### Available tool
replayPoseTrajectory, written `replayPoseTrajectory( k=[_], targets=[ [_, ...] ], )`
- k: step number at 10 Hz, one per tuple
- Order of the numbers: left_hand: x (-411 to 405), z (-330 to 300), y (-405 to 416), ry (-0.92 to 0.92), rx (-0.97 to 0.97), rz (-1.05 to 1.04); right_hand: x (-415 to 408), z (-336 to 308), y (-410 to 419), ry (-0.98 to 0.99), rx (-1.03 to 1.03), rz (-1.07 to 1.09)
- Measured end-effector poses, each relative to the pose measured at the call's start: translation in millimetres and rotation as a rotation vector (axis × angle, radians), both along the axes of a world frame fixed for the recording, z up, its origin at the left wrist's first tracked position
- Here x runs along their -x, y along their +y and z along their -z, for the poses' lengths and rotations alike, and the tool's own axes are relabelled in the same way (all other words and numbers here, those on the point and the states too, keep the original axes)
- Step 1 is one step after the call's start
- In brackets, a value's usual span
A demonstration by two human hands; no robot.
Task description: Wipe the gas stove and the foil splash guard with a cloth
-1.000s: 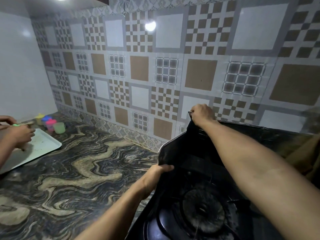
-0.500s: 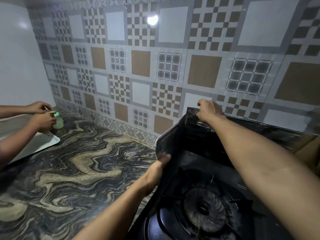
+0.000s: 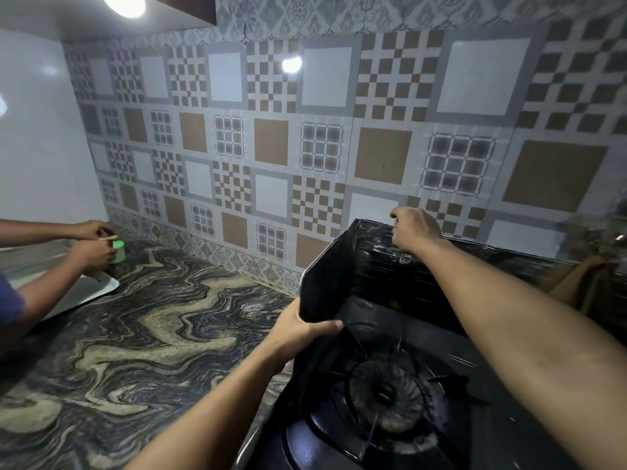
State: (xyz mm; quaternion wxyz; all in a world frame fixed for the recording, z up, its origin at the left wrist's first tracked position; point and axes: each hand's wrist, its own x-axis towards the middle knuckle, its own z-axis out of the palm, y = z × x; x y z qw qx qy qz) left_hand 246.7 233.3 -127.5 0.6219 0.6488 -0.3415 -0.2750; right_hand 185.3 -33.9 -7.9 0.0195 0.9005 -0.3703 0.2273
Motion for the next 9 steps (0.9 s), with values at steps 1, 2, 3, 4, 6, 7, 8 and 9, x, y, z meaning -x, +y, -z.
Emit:
replayPoseTrajectory(
  k=[1, 2, 3, 4, 6, 7, 8, 9],
  targets=[
    [0, -3, 14, -0.008, 0.025, -0.014, 12, -5, 14, -0.025, -0.037, -0.019],
    [-1, -6, 25, -0.006, 0.025, -0.072, 24, -9, 29, -0.051, -0.083, -0.052],
    [4, -12, 33, 0.024, 0.040, -0.128, 38, -11, 33, -0.082, -0.110, -0.075],
    [7, -13, 43, 0.037, 0.032, -0.161, 61, -17, 55, -0.073, -0.114, -0.077],
    [16, -8, 58, 0.031, -0.012, -0.217, 108, -8, 86, -0.020, -0.151, -0.050],
    [16, -2, 59, -0.017, -0.078, -0.268, 135, 6, 99, -0.028, -0.193, -0.015],
    [33, -2, 64, -0.175, -0.185, -0.367, 169, 22, 121, -0.027, -0.240, 0.042],
    [56, -2, 67, -0.353, -0.259, -0.393, 200, 35, 137, -0.025, -0.239, 0.123]
  ],
)
